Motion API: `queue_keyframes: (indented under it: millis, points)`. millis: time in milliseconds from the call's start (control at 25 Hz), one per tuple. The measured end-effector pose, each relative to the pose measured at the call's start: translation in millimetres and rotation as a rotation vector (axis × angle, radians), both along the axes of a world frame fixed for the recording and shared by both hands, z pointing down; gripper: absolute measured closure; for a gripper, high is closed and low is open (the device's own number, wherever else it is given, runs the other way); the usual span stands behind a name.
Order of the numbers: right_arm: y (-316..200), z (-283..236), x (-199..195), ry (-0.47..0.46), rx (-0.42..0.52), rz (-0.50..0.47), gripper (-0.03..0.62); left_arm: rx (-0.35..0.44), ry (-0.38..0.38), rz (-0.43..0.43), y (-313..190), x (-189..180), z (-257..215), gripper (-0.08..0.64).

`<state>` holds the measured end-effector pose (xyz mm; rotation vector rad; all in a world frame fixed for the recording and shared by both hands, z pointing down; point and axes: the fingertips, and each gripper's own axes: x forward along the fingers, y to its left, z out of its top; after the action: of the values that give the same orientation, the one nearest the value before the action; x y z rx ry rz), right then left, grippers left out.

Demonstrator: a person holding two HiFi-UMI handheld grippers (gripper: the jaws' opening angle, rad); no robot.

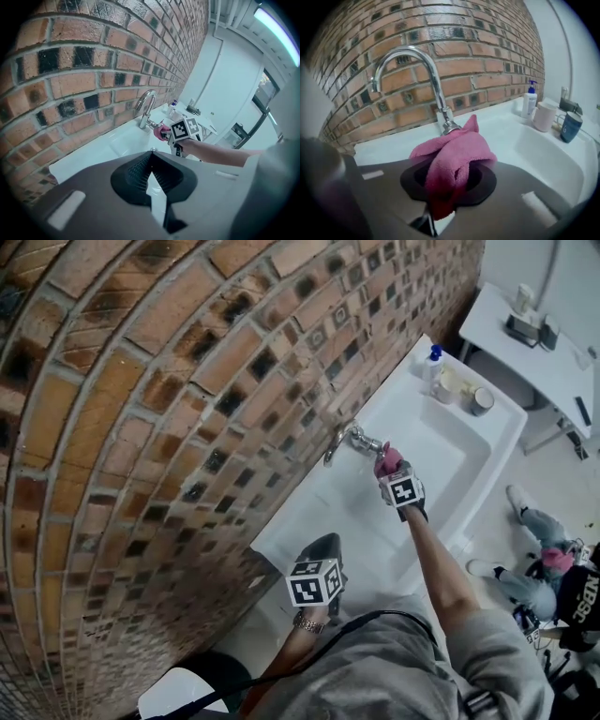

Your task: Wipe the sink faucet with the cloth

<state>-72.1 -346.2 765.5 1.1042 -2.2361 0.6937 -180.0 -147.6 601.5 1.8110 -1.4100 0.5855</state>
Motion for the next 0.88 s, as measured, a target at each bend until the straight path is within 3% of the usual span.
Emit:
queue_keyframes:
  millis: [160, 280, 440, 560, 720, 880]
  points:
    - [7, -39, -17, 0.043, 0.115, -0.117, 0.523, 0.003, 0.004, 0.017, -6, 4, 0, 0.546]
    - [3, -54, -21, 0.129, 0.137, -0.185, 0.520, 0.006, 0.006, 0.026, -8, 6, 0, 0.546]
    - [2, -91, -19, 0.074, 0.228, -0.167, 0.518, 0.005, 0.009, 0.036, -6, 6, 0, 0.546]
    - [-21, -120, -43, 0.002, 0.302, -0.186, 0.518, 0.007, 0.007, 0.028, -9, 1, 0, 0.546]
    - [-34, -130, -86, 0.061, 0.368, -0.326, 0.517, 0.017, 0.011, 0.026, -3, -1, -7, 0.546]
    - [-16, -144, -112, 0.098, 0.439, -0.388, 0.517, 0.040, 0.014, -0.010, -2, -13, -14, 0.546]
